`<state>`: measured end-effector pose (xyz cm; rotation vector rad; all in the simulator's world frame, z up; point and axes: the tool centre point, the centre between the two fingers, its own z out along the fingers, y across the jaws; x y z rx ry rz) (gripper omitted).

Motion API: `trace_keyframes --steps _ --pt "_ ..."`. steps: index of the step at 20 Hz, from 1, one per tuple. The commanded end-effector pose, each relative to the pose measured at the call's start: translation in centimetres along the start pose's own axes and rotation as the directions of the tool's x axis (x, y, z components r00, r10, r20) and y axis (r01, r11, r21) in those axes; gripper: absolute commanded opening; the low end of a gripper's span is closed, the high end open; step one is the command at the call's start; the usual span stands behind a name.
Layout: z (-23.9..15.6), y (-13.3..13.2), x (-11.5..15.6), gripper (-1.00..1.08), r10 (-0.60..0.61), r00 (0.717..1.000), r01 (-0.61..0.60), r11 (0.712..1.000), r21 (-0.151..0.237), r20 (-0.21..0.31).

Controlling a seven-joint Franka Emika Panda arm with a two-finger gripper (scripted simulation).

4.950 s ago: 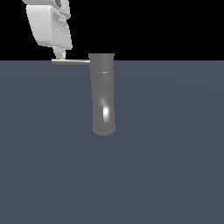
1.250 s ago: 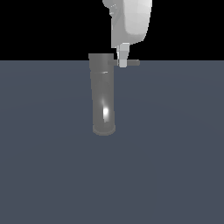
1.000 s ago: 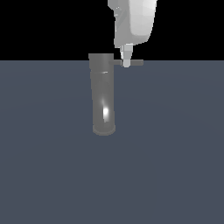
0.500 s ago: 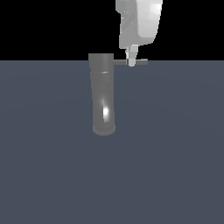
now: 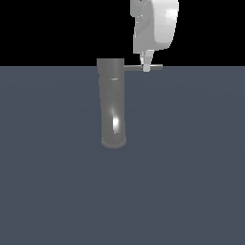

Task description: Turn on the faucet by rotating a designated handle.

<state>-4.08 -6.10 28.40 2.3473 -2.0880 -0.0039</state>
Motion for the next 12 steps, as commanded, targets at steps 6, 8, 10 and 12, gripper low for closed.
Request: trace_keyframes --steps 6,8,10,12 --pt "0.0 -1.1 2.8 -1.00 0.028 1.000 -0.028 1.000 0.002 -0.002" --pt "0.0 -1.4 3.1 -1.00 0.029 1.000 -0.029 1.000 0.002 -0.002" --pt "0.0 -1.7 3.5 -1.00 0.031 1.000 -0.031 1.000 0.002 -0.002" --pt "0.0 -1.9 3.7 -1.00 0.032 1.000 -0.032 1.000 0.002 -0.002"
